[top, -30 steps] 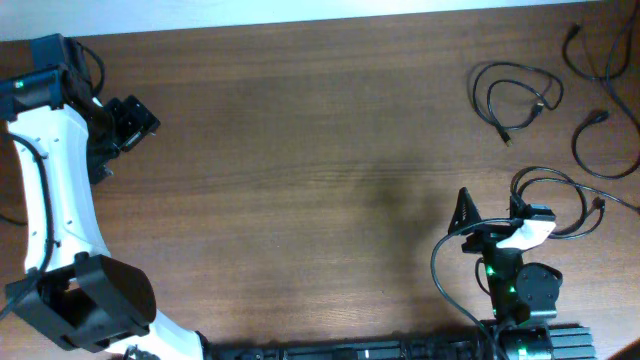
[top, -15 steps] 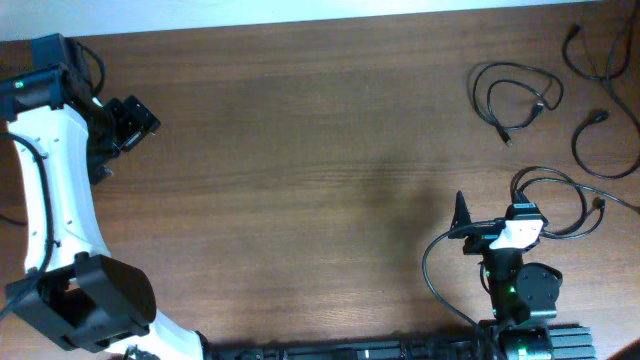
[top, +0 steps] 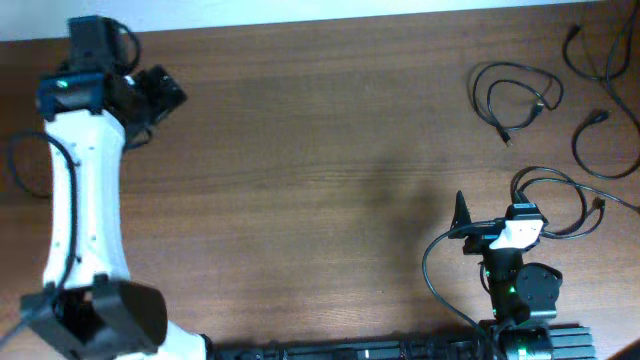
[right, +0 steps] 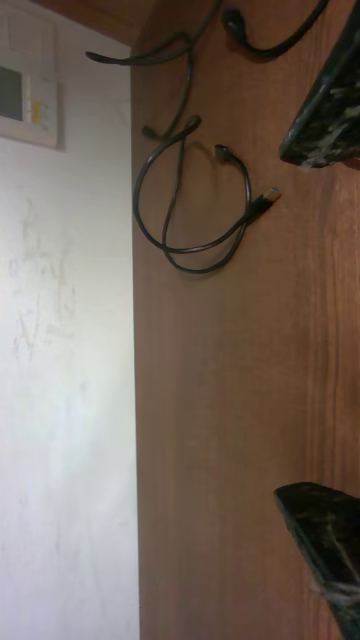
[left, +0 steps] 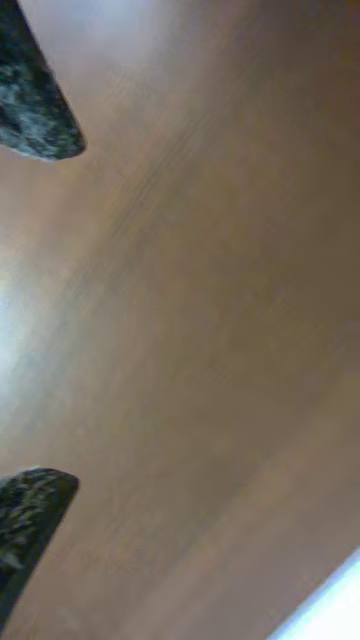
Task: Untangle cables
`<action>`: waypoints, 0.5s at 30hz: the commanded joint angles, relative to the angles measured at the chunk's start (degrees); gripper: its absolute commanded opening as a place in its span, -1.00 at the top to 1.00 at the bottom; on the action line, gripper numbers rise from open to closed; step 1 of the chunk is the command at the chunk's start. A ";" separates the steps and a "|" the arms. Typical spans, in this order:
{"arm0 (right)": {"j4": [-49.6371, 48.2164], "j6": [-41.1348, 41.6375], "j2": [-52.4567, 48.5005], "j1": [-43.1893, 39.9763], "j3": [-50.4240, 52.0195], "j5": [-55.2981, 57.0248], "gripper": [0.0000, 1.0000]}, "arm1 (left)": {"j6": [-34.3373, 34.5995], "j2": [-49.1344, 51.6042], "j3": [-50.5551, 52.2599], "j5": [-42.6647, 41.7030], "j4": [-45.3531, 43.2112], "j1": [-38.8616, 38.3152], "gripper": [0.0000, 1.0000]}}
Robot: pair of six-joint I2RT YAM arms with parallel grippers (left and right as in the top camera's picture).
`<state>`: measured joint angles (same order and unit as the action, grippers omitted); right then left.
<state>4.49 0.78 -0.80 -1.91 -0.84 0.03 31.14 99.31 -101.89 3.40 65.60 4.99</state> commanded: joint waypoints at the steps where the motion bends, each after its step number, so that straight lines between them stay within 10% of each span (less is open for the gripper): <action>1: 0.00 -0.57 0.59 0.50 0.52 0.66 -0.98 | 0.09 -12.70 13.18 4.17 -8.26 -0.87 -0.97; 6: 0.00 -0.55 0.59 0.50 0.52 0.66 -0.98 | -1.01 -46.75 52.94 1.49 -23.76 -0.87 -0.98; 15: 0.00 -0.55 0.59 0.50 0.52 0.66 -0.98 | -5.33 -84.13 86.27 -8.57 -43.54 -0.87 -0.98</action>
<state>4.27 0.21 -0.64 -1.80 -0.73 0.19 26.81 20.99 -24.01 -0.12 29.06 4.03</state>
